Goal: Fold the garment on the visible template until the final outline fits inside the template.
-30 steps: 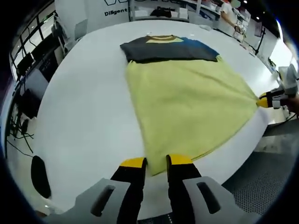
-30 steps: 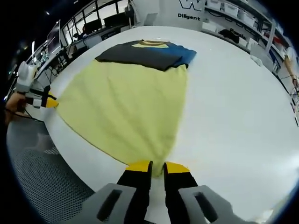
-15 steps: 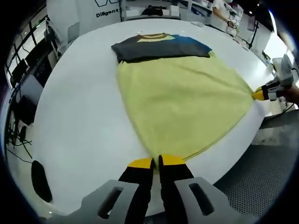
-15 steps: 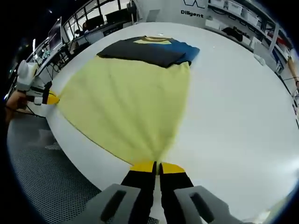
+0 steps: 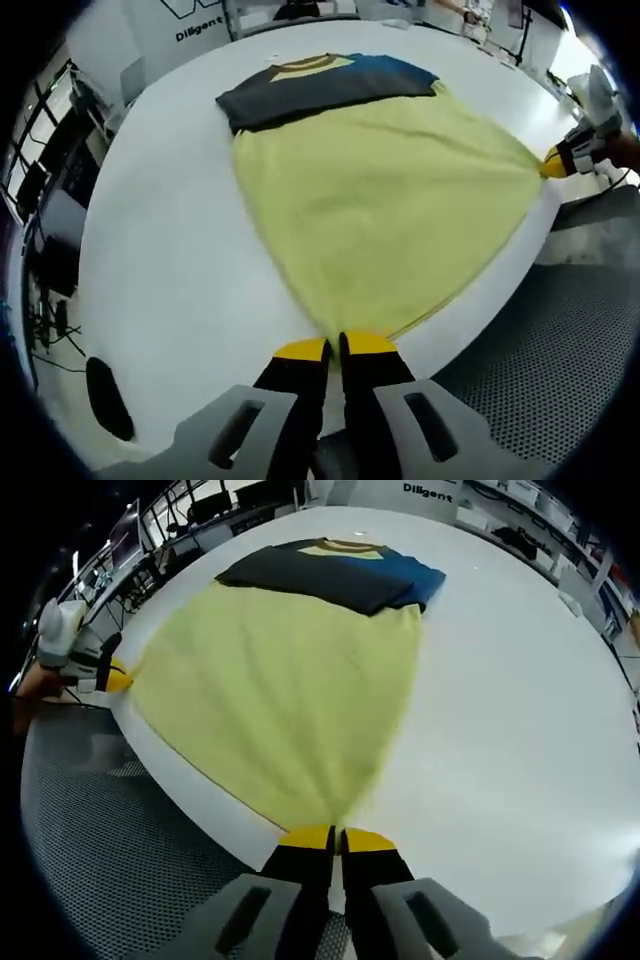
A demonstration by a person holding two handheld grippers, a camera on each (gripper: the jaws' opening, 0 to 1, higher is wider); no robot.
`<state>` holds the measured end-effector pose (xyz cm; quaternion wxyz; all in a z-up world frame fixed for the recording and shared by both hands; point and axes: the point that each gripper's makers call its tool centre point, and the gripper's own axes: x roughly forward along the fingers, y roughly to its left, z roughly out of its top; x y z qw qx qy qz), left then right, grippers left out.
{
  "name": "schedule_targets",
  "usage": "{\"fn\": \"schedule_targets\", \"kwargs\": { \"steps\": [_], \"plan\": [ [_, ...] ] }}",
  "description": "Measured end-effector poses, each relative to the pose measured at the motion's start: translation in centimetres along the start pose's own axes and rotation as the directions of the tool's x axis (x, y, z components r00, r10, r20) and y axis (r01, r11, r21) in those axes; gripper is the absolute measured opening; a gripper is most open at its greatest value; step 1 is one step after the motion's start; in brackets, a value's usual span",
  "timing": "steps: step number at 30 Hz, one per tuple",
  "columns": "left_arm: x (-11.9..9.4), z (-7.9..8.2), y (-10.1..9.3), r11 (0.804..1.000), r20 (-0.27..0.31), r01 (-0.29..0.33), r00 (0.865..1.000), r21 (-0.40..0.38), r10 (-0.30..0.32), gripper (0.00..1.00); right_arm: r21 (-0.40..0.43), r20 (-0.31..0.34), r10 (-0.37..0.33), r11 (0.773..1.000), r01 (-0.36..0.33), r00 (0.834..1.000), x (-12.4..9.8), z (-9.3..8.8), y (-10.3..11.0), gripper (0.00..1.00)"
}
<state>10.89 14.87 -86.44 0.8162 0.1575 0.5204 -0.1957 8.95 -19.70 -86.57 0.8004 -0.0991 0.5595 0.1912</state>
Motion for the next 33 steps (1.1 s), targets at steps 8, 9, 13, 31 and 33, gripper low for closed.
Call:
{"fn": "schedule_targets", "kwargs": {
  "steps": [8,9,13,31,33],
  "plan": [
    [-0.5,-1.2,-0.8,0.999,-0.037,0.033,0.999,-0.036,-0.034,0.11,-0.004,-0.054,0.012,1.000,-0.012,0.998,-0.3,-1.4,0.6,0.00],
    [-0.5,-1.3,-0.8,0.999,-0.041,0.034,0.999,-0.033,-0.035,0.11,-0.007,-0.064,0.016,1.000,-0.017,0.998,-0.3,-1.6,0.7,0.00],
    [-0.7,-1.7,-1.0,0.998,-0.054,0.042,0.998,-0.041,-0.045,0.11,-0.017,-0.087,0.027,0.999,-0.028,0.996,-0.4,-2.1,0.9,0.00],
    [-1.2,-3.1,-2.0,0.996,-0.101,0.079,0.991,-0.044,-0.083,0.10,-0.008,-0.164,0.055,0.998,-0.057,0.985,-0.9,-3.8,1.6,0.00],
    [-1.2,-3.2,-2.1,0.996,-0.109,0.085,0.990,-0.039,-0.088,0.10,0.002,-0.169,0.061,0.998,-0.061,0.984,-1.1,-4.1,1.7,0.00]
  ]
}}
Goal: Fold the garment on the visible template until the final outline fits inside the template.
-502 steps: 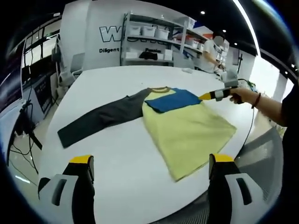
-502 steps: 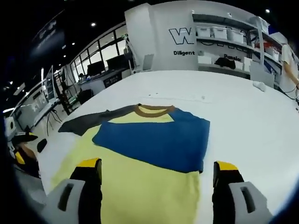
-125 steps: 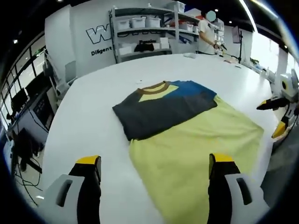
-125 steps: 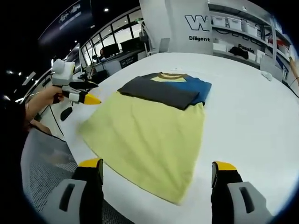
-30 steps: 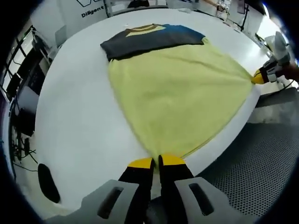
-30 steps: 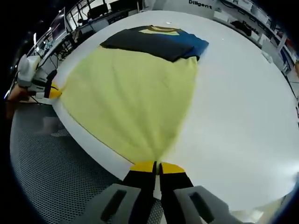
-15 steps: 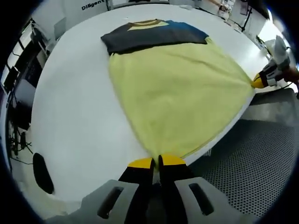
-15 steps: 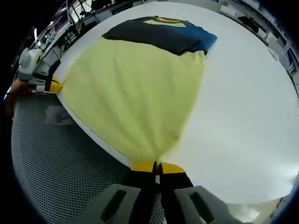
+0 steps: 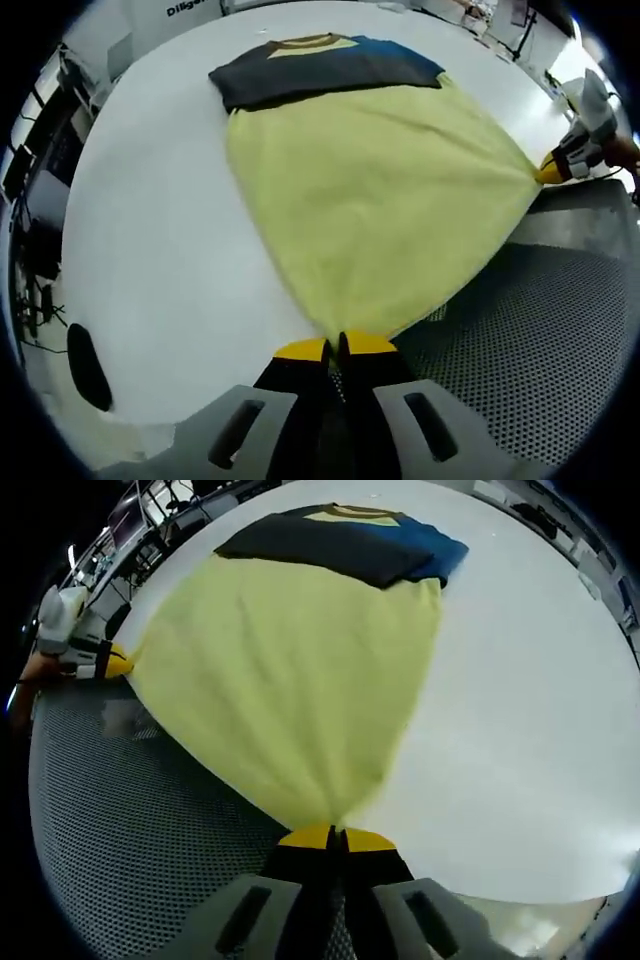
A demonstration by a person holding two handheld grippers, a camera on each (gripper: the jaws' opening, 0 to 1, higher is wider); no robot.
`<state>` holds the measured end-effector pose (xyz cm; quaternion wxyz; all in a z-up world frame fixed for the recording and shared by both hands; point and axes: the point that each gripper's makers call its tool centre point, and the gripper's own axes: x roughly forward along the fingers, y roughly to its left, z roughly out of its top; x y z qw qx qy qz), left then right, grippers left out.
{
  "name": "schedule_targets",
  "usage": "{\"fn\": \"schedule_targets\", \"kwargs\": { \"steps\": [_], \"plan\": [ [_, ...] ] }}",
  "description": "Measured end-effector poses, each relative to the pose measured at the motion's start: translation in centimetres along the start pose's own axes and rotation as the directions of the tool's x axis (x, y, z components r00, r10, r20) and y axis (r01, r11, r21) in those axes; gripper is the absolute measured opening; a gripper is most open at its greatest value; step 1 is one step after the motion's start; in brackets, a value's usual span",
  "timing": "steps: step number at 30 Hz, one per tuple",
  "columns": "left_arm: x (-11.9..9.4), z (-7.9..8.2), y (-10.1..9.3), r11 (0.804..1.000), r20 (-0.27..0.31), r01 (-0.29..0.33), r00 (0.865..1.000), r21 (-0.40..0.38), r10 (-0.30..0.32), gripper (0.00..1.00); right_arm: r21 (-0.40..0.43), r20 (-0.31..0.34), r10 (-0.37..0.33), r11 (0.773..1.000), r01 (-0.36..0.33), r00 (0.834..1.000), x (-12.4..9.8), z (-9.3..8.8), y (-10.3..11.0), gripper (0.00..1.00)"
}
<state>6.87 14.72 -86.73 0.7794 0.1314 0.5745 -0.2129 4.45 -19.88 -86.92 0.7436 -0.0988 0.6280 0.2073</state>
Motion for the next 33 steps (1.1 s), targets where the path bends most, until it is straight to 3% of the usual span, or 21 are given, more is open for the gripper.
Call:
{"fn": "schedule_targets", "kwargs": {
  "steps": [14,21,27,30,32,33],
  "plan": [
    [-0.3,-0.7,-0.5,0.999,-0.024,0.033,0.999,0.001,-0.033,0.10,0.010,-0.022,0.012,1.000,-0.012,1.000,-0.4,-0.7,0.4,0.00],
    [-1.1,0.4,-0.3,1.000,0.037,0.028,0.999,-0.013,-0.027,0.10,0.008,0.050,0.000,1.000,-0.001,0.999,-2.1,0.4,0.2,0.00],
    [-2.3,2.2,0.0,1.000,0.113,0.011,0.994,-0.020,-0.009,0.10,0.024,0.129,0.006,1.000,-0.010,0.992,-3.5,1.8,-0.1,0.00],
    [-2.4,2.4,0.1,1.000,0.123,0.010,0.992,-0.022,-0.007,0.10,0.025,0.134,0.007,1.000,-0.010,0.991,-3.6,1.9,-0.2,0.00],
    [-3.0,3.2,0.4,0.999,0.151,0.007,0.989,-0.032,-0.002,0.10,0.032,0.162,0.006,0.999,-0.011,0.987,-4.2,2.4,-0.4,0.00],
    [-3.5,4.3,0.9,0.998,0.201,-0.007,0.979,-0.055,0.018,0.10,0.039,0.186,0.006,0.999,-0.014,0.982,-4.7,2.9,-0.6,0.00]
  ]
}}
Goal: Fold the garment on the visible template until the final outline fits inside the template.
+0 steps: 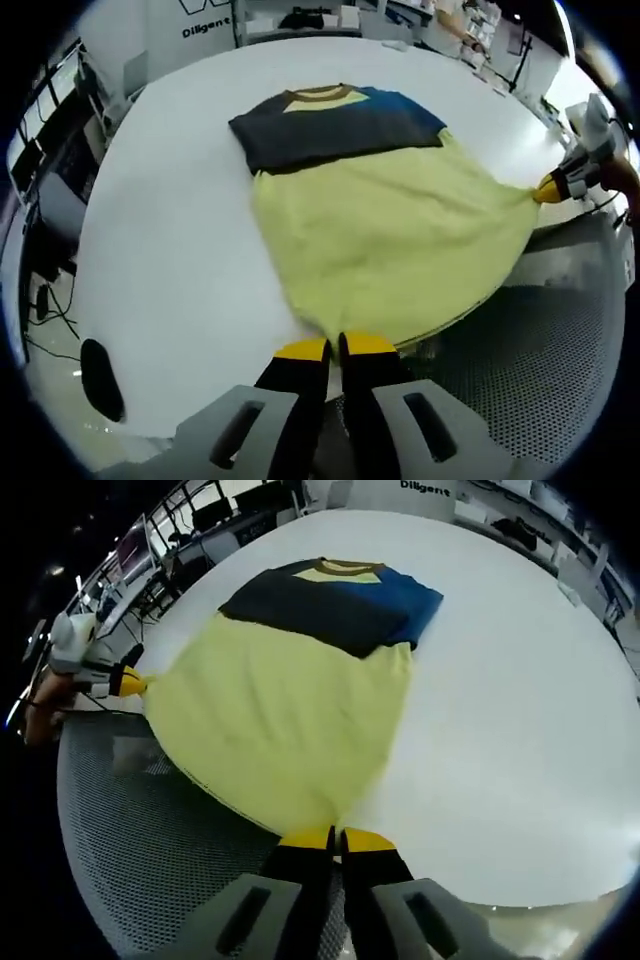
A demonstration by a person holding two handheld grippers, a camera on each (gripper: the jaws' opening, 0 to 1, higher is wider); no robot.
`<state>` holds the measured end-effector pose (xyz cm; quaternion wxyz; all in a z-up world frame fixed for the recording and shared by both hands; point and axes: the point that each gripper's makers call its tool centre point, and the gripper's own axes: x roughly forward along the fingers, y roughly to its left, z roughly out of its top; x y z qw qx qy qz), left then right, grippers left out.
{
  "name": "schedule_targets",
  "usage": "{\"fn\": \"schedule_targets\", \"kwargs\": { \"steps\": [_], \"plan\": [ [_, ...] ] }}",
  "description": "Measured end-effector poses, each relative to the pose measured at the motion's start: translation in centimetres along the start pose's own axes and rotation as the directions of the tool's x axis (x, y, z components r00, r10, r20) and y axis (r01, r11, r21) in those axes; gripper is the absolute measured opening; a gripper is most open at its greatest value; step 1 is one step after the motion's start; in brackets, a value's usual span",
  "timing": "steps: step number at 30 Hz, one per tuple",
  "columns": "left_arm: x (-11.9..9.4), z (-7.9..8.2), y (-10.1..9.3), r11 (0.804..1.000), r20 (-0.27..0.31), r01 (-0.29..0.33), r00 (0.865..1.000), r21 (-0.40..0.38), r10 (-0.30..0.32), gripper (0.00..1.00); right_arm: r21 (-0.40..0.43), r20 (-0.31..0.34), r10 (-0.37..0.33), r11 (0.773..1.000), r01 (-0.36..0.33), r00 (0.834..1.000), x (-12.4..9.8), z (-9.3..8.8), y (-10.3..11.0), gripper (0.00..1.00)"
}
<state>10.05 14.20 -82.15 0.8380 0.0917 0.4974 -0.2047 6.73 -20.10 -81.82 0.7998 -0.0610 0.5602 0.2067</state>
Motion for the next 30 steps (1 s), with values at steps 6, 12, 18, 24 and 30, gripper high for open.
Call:
{"fn": "schedule_targets", "kwargs": {
  "steps": [6,12,18,24,30],
  "plan": [
    [-1.0,2.4,0.9,1.000,0.079,-0.011,0.997,-0.022,0.012,0.10,0.022,0.089,0.003,1.000,-0.005,0.996,-1.3,2.3,-0.6,0.00],
    [-2.0,4.6,2.0,0.999,0.135,-0.047,0.990,-0.022,0.049,0.10,0.075,0.191,0.015,0.997,-0.029,0.982,-2.5,5.3,-0.9,0.00],
    [-2.7,7.1,2.7,0.997,0.190,-0.069,0.979,-0.021,0.071,0.10,0.090,0.278,-0.003,0.996,-0.023,0.961,-3.4,8.3,-1.6,0.00],
    [-3.1,9.6,3.7,0.996,0.243,-0.078,0.966,-0.052,0.088,0.10,0.119,0.333,-0.008,0.992,-0.034,0.943,-4.0,10.6,-2.4,0.00],
    [-3.3,12.6,4.8,0.993,0.295,-0.087,0.950,-0.077,0.106,0.10,0.138,0.387,-0.019,0.990,-0.037,0.922,-4.7,13.5,-3.3,0.00]
  ]
}}
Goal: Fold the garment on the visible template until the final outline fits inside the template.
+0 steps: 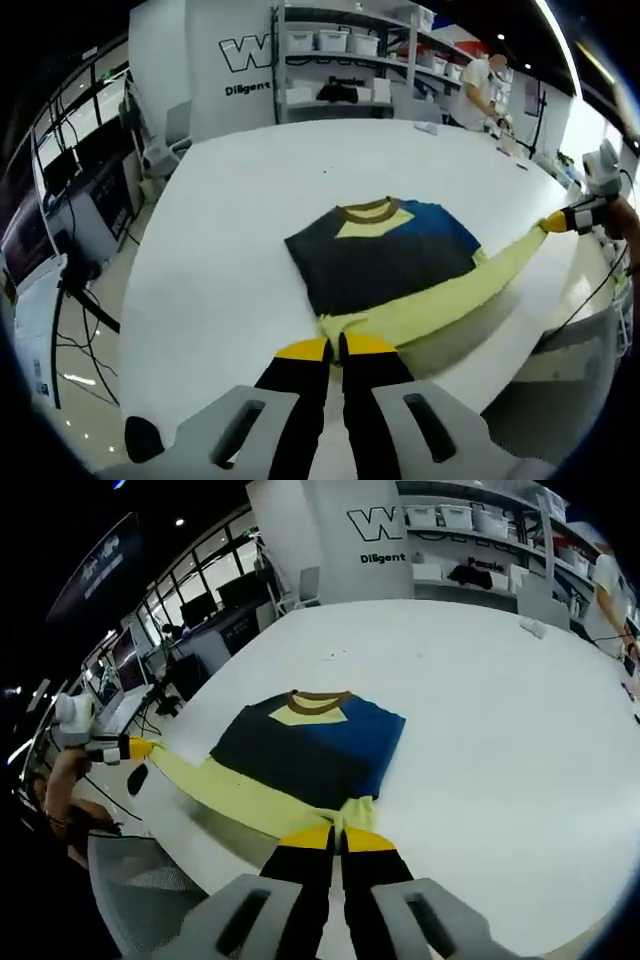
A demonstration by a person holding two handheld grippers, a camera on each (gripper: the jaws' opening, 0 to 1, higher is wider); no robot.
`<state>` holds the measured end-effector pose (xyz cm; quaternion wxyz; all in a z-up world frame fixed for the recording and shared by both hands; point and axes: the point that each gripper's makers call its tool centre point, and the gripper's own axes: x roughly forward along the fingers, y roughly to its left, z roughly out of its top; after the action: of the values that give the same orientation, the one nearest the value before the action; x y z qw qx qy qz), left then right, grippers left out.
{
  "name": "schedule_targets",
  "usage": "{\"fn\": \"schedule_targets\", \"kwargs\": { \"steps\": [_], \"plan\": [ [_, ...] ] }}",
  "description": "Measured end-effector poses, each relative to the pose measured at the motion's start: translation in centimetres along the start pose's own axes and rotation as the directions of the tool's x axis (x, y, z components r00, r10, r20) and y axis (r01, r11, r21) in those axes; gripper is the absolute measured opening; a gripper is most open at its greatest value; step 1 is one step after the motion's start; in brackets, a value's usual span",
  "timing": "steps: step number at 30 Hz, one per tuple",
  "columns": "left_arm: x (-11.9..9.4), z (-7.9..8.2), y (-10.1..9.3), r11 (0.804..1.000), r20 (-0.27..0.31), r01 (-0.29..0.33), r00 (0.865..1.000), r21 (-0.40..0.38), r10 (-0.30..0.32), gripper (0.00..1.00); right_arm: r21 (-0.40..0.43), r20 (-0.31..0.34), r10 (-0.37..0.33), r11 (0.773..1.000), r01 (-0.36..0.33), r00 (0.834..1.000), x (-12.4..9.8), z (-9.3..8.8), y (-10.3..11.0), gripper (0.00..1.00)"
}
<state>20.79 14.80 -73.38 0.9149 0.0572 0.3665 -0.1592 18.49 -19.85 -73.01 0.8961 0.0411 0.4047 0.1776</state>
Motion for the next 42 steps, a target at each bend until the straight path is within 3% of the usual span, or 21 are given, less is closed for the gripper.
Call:
{"fn": "schedule_targets", "kwargs": {
  "steps": [12,15,20,22,30,31,32,38,41,42],
  "plan": [
    [2.0,5.7,1.4,0.998,0.088,-0.027,0.996,0.049,0.023,0.10,-0.018,0.084,-0.043,0.999,0.045,0.996,1.5,5.4,-1.1,0.00],
    [2.6,7.3,2.0,1.000,0.117,-0.026,0.993,0.014,0.024,0.10,-0.009,0.108,-0.058,0.998,0.059,0.992,2.0,6.8,-1.6,0.00],
    [3.4,9.0,2.6,0.999,0.142,-0.043,0.989,0.022,0.039,0.10,-0.015,0.140,-0.064,0.998,0.067,0.988,2.4,8.8,-1.9,0.00],
    [3.8,10.3,2.8,0.999,0.184,-0.040,0.982,0.033,0.033,0.10,-0.035,0.150,-0.084,0.995,0.090,0.985,2.9,9.8,-2.3,0.00],
    [6.2,12.2,3.4,0.997,0.185,-0.055,0.982,0.055,0.044,0.10,-0.047,0.172,-0.126,0.990,0.136,0.977,4.7,12.4,-3.8,0.00],
    [6.6,12.7,3.5,0.988,0.193,-0.068,0.980,0.137,0.041,0.10,-0.045,0.170,-0.138,0.988,0.148,0.976,5.3,12.7,-4.2,0.00],
    [7.1,12.9,3.6,0.986,0.201,-0.085,0.978,0.145,0.054,0.10,-0.042,0.170,-0.143,0.987,0.152,0.975,5.6,12.8,-4.4,0.00],
    [9.3,13.2,4.0,0.993,0.182,-0.076,0.982,0.092,0.058,0.09,-0.039,0.158,-0.167,0.984,0.175,0.973,7.6,13.5,-5.4,0.00],
    [10.9,13.2,4.8,0.992,0.172,-0.106,0.981,0.075,0.092,0.09,-0.005,0.159,-0.180,0.983,0.183,0.971,8.9,14.0,-6.0,0.00],
    [11.6,13.3,5.0,0.986,0.185,-0.128,0.977,0.105,0.107,0.09,0.004,0.159,-0.186,0.982,0.187,0.970,9.4,14.1,-6.2,0.00]
  ]
}}
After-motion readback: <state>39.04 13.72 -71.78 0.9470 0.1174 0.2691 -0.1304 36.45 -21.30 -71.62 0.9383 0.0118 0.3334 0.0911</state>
